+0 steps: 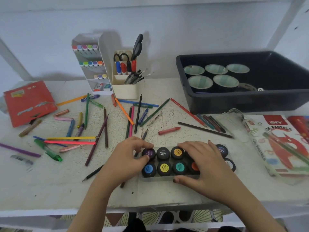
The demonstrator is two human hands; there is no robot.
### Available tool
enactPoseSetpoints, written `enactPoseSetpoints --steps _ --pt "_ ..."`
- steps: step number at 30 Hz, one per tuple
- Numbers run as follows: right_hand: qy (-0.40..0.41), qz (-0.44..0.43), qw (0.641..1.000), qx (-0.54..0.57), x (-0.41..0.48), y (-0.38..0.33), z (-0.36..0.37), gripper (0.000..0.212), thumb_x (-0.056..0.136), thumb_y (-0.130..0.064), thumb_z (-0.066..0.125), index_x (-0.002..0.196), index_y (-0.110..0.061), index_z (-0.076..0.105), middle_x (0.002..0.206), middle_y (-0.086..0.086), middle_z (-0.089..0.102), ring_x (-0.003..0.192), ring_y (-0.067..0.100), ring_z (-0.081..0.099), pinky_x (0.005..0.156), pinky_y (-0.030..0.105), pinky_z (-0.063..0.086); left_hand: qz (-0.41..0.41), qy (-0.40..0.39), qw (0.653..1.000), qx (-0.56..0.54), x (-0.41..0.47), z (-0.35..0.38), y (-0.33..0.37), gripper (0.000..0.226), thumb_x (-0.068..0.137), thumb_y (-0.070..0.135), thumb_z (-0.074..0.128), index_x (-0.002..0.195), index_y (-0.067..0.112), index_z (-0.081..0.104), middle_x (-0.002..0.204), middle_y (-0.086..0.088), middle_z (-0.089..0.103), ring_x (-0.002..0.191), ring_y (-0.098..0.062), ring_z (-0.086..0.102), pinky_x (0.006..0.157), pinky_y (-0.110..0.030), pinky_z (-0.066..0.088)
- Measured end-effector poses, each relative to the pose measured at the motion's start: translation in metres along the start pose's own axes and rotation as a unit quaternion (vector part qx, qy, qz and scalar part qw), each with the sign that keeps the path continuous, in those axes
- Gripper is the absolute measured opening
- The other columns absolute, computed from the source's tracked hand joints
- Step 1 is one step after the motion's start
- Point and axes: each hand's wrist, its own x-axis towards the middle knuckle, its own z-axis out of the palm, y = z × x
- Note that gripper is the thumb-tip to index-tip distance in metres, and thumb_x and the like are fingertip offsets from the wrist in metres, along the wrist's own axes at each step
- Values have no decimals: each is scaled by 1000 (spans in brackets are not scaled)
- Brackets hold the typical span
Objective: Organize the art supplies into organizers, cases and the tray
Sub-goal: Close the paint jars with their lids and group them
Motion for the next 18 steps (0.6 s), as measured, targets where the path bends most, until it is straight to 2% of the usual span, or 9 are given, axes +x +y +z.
enactPoseSetpoints --steps 1,3,5,8,10,11,14,18 --pt "-3 -4 1000 10 -1 0 -1 87 65 -83 29 140 -41 25 139 -27 29 128 -8 18 115 27 -5 4 1 1000 12 1 0 1 32 82 12 66 96 40 64 99 20 55 89 5 51 71 -7 35" --pt "7 -3 998 68 -3 4 -5 78 70 -79 31 140 -44 26 136 -31 29 127 -12 19 115 25 11 21 7 999 35 4 1 6 28 82 14 65 98 37 65 99 22 52 93 3 49 76 -10 34" --pt "53 16 992 110 -7 15 -12 66 77 -70 34 138 -44 32 133 -31 33 126 -12 26 105 18 23 45 11 998 41 10 6 14 27 83 16 64 103 35 64 98 21 52 93 2 47 78 -15 35" --pt "148 80 984 55 -14 41 -26 42 90 -45 41 129 -30 50 130 -16 48 124 3 40 102 22 28 81 4 996 38 22 16 32 25 85 23 62 105 37 63 104 19 55 97 4 47 81 -18 37" --pt "166 168 971 -25 -20 59 -36 33 92 -29 49 123 -21 56 128 -3 54 121 18 47 100 31 33 102 -9 994 41 32 25 45 24 87 24 61 108 34 64 105 18 56 98 3 47 85 -20 39" --pt "155 217 961 -66 -24 67 -39 33 91 -28 52 122 -20 57 129 1 55 121 22 47 101 36 34 112 -18 992 46 36 29 50 23 88 24 60 109 32 64 105 17 56 99 2 48 88 -22 40" --pt "95 305 939 -127 -27 77 -42 37 87 -35 60 122 -22 56 132 4 52 125 24 42 109 42 30 138 -34 987 68 48 40 63 23 90 26 57 111 30 64 107 13 58 99 -2 48 89 -23 40" --pt "141 307 935 -108 -26 74 -43 14 88 -20 60 103 -20 61 124 3 56 117 21 47 103 38 35 155 -45 984 79 56 48 72 23 91 21 55 111 27 65 109 10 59 99 -3 48 87 -21 38"
